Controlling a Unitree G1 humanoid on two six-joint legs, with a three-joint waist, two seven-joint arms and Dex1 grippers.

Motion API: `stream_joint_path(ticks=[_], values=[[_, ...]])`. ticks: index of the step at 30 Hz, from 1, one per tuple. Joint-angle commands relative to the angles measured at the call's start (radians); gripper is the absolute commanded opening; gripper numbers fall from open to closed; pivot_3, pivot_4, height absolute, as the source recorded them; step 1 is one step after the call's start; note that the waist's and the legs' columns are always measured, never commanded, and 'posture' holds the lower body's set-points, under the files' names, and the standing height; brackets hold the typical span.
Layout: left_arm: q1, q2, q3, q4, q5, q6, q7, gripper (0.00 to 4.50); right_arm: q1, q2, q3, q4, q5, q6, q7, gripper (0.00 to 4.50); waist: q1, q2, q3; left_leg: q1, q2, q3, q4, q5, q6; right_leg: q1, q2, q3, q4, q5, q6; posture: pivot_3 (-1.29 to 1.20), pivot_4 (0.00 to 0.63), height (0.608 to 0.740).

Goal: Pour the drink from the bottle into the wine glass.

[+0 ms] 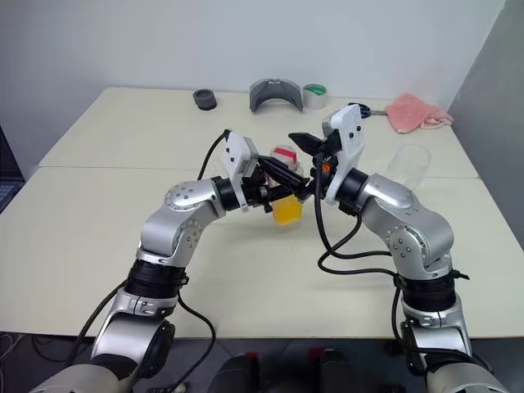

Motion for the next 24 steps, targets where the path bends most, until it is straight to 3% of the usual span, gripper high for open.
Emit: stream_joint_path(ticks=[1, 7, 10, 16, 24], values=[[-0.021, -0.007, 0.007, -0.056, -0.022, -0.02, -0.006, 1.94, -0.03, 0.008, -0.007, -0.016, 0.001, -0.002, 0.006, 4.5, 0.0, 0.0, 0.0, 0.0, 0.0, 0.0, 0.0, 0.0, 0.0, 0.0, 0.0, 0.0, 0.0, 0.0, 0.0, 0.0, 0.15, 0.74], [-0.028, -0.01, 0.007, -0.053, -0.022, -0.017, -0.008, 1.94, -0.034, 0.014, -0.01, -0.02, 0.002, -0.007, 0.01, 4.5, 0.0, 0.0, 0.0, 0.0, 0.0, 0.0, 0.0, 0.0, 0.0, 0.0, 0.0, 0.0, 0.0, 0.0, 0.0, 0.0, 0.15, 0.74], [-0.029, -0.01, 0.006, -0.05, -0.02, -0.018, -0.008, 1.94, -0.036, 0.016, -0.011, -0.021, 0.003, -0.007, 0.011, 3.89, 0.0, 0.0, 0.0, 0.0, 0.0, 0.0, 0.0, 0.0, 0.0, 0.0, 0.0, 0.0, 0.0, 0.0, 0.0, 0.0, 0.15, 0.74], [-0.033, -0.016, 0.006, -0.051, -0.022, -0.011, -0.007, 1.94, -0.043, 0.011, -0.007, -0.012, -0.014, -0.02, 0.033, 1.81, 0.0, 0.0, 0.0, 0.0, 0.0, 0.0, 0.0, 0.0, 0.0, 0.0, 0.0, 0.0, 0.0, 0.0, 0.0, 0.0, 0.15, 0.74], [-0.022, 0.003, 0.014, -0.122, -0.077, 0.057, -0.038, 1.94, -0.08, -0.051, -0.013, 0.005, -0.007, -0.006, 0.123, 1.77, 0.0, 0.001, 0.0, -0.001, 0.0, -0.001, 0.0, 0.0, 0.0, 0.0, 0.0, 0.0, 0.0, 0.0, 0.0, 0.0, 0.15, 0.74]])
